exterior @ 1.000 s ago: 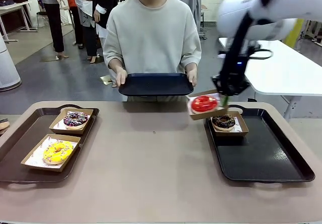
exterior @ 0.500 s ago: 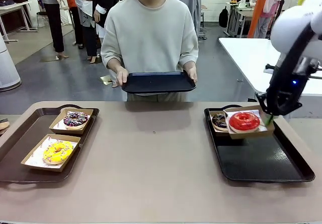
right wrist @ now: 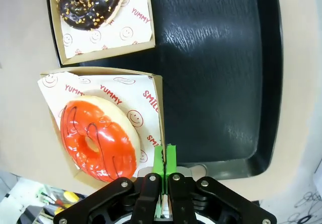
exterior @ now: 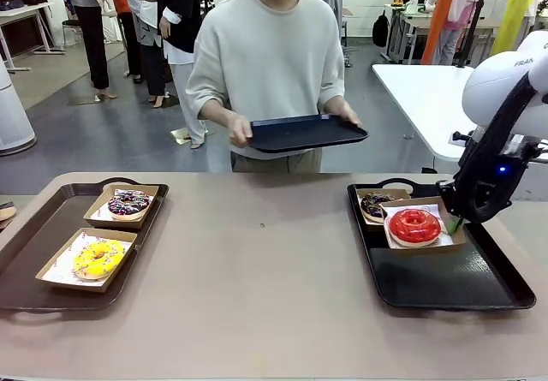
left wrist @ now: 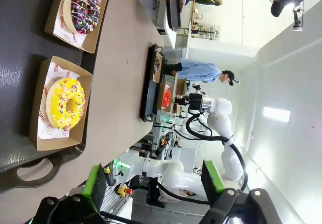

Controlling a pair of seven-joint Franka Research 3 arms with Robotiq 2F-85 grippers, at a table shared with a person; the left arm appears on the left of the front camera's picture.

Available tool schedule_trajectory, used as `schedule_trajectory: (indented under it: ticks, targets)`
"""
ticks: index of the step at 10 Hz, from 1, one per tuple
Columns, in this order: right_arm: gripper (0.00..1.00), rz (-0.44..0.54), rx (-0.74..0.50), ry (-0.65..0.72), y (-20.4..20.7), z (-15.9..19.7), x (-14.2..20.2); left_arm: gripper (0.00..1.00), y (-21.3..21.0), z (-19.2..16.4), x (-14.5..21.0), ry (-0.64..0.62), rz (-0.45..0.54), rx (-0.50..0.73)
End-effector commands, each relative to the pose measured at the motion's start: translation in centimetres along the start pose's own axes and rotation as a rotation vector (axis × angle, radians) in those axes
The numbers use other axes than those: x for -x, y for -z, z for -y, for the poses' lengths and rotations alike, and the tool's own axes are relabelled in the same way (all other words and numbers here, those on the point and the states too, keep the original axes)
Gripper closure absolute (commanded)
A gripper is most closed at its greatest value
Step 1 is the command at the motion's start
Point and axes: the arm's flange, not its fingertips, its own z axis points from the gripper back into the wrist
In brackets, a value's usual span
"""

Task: Individually package the donuts and arrange them on the tray.
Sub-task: Place the picked Paper togo box on the Handle tray.

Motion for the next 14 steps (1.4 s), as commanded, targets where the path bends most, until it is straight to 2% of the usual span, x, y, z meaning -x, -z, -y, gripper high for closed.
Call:
schedule_trajectory:
  ticks: [1, 7, 8, 10, 14]
  targets:
    - [0.99, -0.002, 0.005, 0.005, -0.4, 0.2, 0.3, 0.00, -0.2, 0.1, 0.2, 0.006, 0.002, 0.012]
    - [0.99, 0.000, 0.001, 0.001, -0.1, 0.1, 0.0, 0.00, -0.2, 0.1, 0.2, 0.006, 0.002, 0.012]
    - [0.99, 0.026, -0.006, -0.056, 0.8, 0.2, 0.3, 0.00, -0.2, 0.1, 0.2, 0.006, 0.002, 0.012]
    - [0.99, 0.076, -0.048, -0.072, 2.0, 0.6, 1.2, 0.00, -0.2, 0.1, 0.2, 0.006, 0.002, 0.012]
    - [0.99, 0.076, -0.032, -0.121, 3.7, -0.2, 2.5, 0.00, -0.2, 0.1, 0.2, 0.006, 0.002, 0.012]
